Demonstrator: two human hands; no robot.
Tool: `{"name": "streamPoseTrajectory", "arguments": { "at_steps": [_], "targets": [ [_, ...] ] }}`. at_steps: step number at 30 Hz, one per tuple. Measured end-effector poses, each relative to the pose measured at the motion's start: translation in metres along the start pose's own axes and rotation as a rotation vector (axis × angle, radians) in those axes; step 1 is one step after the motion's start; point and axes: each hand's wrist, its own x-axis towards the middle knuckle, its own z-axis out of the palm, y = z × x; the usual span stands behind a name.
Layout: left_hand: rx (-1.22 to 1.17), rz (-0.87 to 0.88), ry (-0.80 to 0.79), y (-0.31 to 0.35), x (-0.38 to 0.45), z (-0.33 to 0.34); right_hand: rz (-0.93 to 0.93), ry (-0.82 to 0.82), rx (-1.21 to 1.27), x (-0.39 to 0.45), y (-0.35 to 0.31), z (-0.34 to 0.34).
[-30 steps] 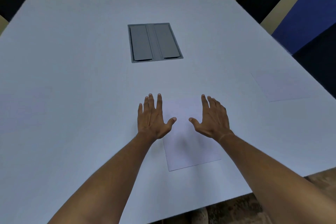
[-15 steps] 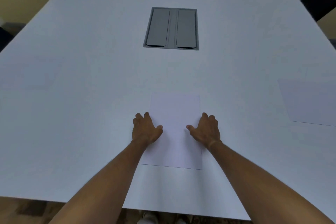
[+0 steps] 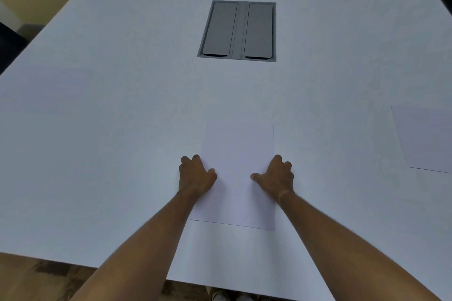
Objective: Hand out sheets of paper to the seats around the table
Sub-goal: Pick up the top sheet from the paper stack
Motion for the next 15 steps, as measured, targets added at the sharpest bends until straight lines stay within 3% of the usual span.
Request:
{"name": "streamPoseTrajectory", "arguments": {
  "at_steps": [12, 15],
  "targets": [
    [-0.197, -0.003, 0.047, 0.0044, 0.007, 0.0037, 0.031, 0.016, 0.039, 0.0003, -0.0039, 0.0017],
    [-0.137, -0.029, 0.062, 0.005, 0.0079, 0.0039, 0.035, 0.03, 0.002, 0.0, -0.0048, 0.0033]
  ]
}}
